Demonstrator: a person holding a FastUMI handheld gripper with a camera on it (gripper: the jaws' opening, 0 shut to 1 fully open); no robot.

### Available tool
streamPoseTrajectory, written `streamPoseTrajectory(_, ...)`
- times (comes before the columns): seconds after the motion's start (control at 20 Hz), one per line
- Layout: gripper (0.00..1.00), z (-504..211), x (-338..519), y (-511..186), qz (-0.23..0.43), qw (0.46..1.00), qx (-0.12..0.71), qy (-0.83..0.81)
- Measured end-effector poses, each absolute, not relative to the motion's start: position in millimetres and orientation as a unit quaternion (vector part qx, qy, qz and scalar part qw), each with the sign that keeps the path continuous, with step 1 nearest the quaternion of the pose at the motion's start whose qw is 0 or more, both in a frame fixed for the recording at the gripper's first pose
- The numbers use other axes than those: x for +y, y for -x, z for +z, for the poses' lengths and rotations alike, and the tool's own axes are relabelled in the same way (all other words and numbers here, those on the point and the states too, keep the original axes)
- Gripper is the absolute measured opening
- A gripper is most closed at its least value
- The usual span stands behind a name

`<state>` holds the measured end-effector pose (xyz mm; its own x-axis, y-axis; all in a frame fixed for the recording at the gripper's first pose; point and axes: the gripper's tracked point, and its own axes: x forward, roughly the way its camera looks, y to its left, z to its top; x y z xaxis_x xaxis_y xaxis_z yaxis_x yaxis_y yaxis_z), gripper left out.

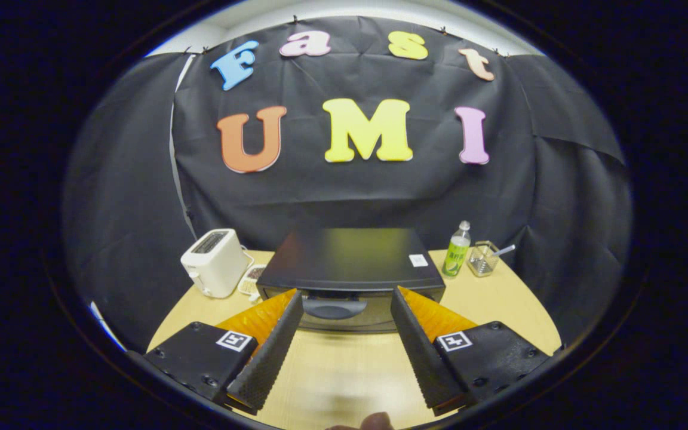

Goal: Open the toaster oven, put the food inside, and close the toaster oven door.

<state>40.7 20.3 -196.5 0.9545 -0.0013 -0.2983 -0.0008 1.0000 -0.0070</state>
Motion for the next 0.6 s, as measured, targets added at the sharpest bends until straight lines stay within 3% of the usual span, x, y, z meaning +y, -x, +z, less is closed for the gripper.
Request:
streamPoseTrajectory(0.25, 0.98, -124, 21, 12, -0.006, 0.997, 0.083, -0.006)
streamPoseTrajectory(0.6, 0.99, -83, 24, 86, 0.0, 0.999, 0.037, -0.023)
